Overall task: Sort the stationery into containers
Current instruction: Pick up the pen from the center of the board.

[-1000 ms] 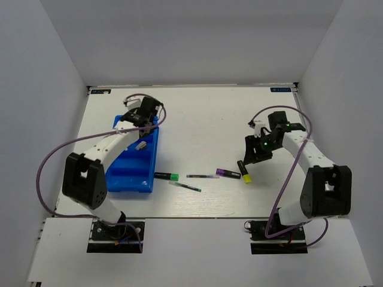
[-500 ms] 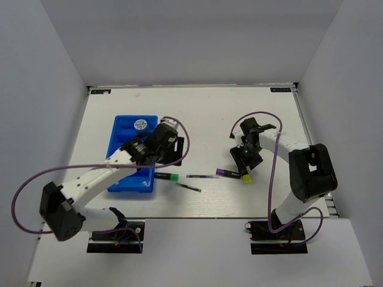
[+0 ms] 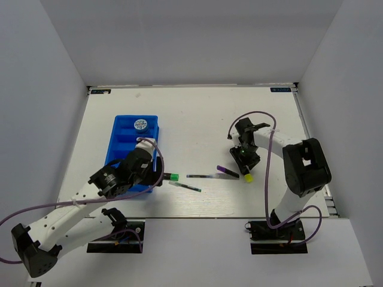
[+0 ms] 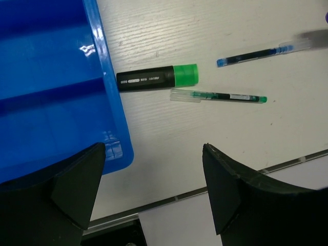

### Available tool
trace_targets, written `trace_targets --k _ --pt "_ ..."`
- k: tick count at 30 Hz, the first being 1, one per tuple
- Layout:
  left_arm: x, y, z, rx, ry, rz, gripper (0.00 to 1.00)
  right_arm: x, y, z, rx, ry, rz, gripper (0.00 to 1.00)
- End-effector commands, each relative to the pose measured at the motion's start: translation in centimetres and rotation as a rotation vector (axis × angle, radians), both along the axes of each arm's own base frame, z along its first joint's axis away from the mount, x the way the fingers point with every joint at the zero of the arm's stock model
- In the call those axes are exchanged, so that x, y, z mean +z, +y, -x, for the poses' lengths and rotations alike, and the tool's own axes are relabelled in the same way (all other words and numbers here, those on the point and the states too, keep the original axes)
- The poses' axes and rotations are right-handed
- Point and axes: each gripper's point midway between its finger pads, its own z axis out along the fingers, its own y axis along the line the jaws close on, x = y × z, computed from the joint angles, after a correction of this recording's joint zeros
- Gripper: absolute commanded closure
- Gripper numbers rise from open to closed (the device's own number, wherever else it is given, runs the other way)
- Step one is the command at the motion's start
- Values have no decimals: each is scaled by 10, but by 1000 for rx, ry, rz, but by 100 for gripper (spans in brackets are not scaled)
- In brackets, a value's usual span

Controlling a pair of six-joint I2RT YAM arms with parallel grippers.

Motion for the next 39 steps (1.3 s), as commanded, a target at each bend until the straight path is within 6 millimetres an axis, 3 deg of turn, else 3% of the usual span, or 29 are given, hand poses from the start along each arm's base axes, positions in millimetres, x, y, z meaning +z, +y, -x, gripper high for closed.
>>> trace_targets --k 1,9,14,15,19,20,23,27,30,31,32,33,34,35,36,37,39 --pt "-7 5 5 8 -5 14 14 -27 -14 -1 -6 8 78 49" --pt "-16 6 13 -7 7 29 12 -21 -3 -19 -21 -13 58 46" --pt "-16 4 16 -11 14 57 12 -37 -11 -5 0 51 92 50" --pt "-17 4 17 -9 14 59 12 -40 -12 -2 -4 63 90 52" --pt "-12 6 16 -8 0 62 12 -44 -9 10 20 115 62 80" --pt "-9 9 17 -7 -12 59 12 -42 -3 11 23 124 26 89" --pt "10 10 15 -15 -59 79 12 -33 7 10 54 114 -33 100" --pt "43 11 12 -15 -142 131 12 1 31 -3 203 40 -138 100" --pt "72 9 10 -32 -203 176 12 46 62 -28 334 -31 -242 100" --pt "84 6 10 -44 -223 202 12 53 73 -28 371 -31 -271 100" --pt "94 4 9 -48 -241 222 12 62 85 -27 427 -35 -314 100" --pt "103 2 9 -56 -263 245 12 85 100 -36 468 -65 -337 100" --pt "109 -2 9 -73 -278 270 12 90 111 -36 532 -65 -371 100" --pt "115 -2 9 -76 -291 285 12 93 128 -21 591 -18 -408 100" --pt "123 -6 9 -90 -312 312 12 122 147 -35 631 -89 -445 100" --pt "129 -10 9 -100 -323 337 12 116 158 -36 675 -70 -449 100" --pt "143 -16 11 -122 -337 377 12 156 199 -32 769 -121 -541 100"
